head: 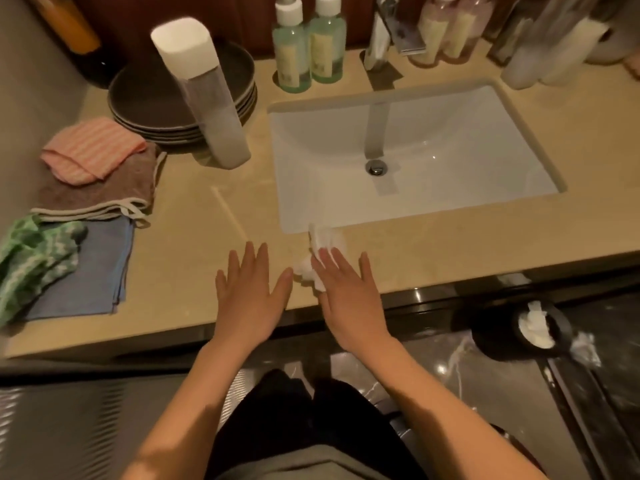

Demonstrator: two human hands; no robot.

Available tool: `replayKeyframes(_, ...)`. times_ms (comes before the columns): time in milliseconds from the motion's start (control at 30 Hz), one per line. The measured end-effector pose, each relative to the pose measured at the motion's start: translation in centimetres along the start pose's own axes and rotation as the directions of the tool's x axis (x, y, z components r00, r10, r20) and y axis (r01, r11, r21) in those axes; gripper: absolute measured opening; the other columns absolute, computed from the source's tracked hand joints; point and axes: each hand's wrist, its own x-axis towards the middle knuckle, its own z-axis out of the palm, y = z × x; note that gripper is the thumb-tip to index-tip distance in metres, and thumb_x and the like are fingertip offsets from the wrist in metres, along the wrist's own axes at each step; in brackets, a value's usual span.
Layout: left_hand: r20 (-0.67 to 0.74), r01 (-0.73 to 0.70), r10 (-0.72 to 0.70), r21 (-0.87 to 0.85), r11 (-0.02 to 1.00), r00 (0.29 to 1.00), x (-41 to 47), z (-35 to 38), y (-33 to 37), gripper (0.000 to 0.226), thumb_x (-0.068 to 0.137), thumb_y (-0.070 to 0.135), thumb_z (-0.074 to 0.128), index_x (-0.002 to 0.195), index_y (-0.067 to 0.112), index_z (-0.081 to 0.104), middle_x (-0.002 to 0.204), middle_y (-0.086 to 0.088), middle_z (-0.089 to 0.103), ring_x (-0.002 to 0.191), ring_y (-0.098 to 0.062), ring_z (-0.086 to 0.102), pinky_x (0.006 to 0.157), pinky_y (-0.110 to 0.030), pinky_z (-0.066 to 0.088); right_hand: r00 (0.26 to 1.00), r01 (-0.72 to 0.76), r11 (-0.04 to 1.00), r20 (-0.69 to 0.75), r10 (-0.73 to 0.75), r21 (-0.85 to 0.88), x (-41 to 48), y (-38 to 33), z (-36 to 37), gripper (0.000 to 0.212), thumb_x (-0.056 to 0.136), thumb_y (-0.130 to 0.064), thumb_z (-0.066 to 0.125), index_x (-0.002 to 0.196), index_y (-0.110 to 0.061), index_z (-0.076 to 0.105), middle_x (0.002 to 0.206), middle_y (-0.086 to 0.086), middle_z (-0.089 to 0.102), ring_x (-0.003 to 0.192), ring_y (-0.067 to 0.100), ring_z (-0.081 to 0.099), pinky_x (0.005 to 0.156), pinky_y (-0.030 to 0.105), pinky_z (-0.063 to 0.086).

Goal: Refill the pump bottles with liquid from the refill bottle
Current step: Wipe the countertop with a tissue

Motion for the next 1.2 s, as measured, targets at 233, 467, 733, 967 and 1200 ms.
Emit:
replayKeyframes(233,0.090,-0.214,0.217,-0.044,0.976,0.972,3.8,0.5,5.0,0.058,0.096,0.051,0.023,0.148,0.025,0.022,0.158,0.003,0.004,0.144,-0.018,-0.007,0.115,-0.041,-0.006,0.999,0.002,1.000,0.038,-0.001,-0.025,-5.2,6.8,-0.8,0.049,0.094,-0.030,0.028,0.141,-0.024,0.041,0.146,-0.003,0.041,0.136,0.014,0.036,0.108,0.055,0.014)
replayKeyframes(467,0.153,-0.326,0.336,-0.090,0.941,0.929,8.3,0.3,6.5,0.052,0.097,0.050,0.024,0.143,0.028,0.034,0.155,0.006,0.017,0.144,-0.016,-0.005,0.115,-0.039,-0.007,0.876,-0.482,0.876,-0.015,0.482,0.001,-5.0,16.3,-3.9,0.056,0.093,-0.037,0.007,0.147,-0.030,0.021,0.152,-0.008,0.017,0.143,0.013,0.019,0.113,0.046,-0.005)
replayKeyframes(733,0.223,-0.360,0.386,-0.150,0.921,0.895,11.9,0.7,7.2,0.052,0.096,0.052,0.024,0.140,0.029,0.038,0.154,0.007,0.023,0.145,-0.015,0.000,0.115,-0.038,-0.007,0.707,-0.706,0.708,-0.056,0.705,-0.007,1.0,11.8,-3.2,0.054,0.101,-0.028,0.026,0.150,-0.029,0.003,0.159,0.003,0.004,0.146,0.022,0.000,0.113,0.052,-0.010)
replayKeyframes(967,0.276,-0.404,0.431,-0.152,0.902,0.859,13.8,1.9,10.5,0.048,0.096,0.050,0.027,0.139,0.031,0.039,0.153,0.007,0.025,0.145,-0.014,0.001,0.115,-0.037,-0.007,0.941,-0.333,0.939,0.027,0.336,-0.084,-1.4,7.4,-0.7,0.076,0.077,-0.021,0.061,0.145,-0.034,0.029,0.151,0.010,0.030,0.139,0.033,0.026,0.109,0.066,0.006)
replayKeyframes(1200,0.260,-0.369,0.389,-0.127,0.921,0.884,14.3,1.8,12.8,0.044,0.097,0.047,0.030,0.137,0.032,0.042,0.153,0.008,0.026,0.144,-0.013,0.000,0.114,-0.040,-0.011,0.970,-0.223,0.968,0.070,0.232,-0.117,-8.7,15.2,-3.4,0.070,0.081,-0.032,0.051,0.145,-0.040,0.027,0.152,0.001,0.030,0.143,0.026,0.020,0.107,0.068,0.015)
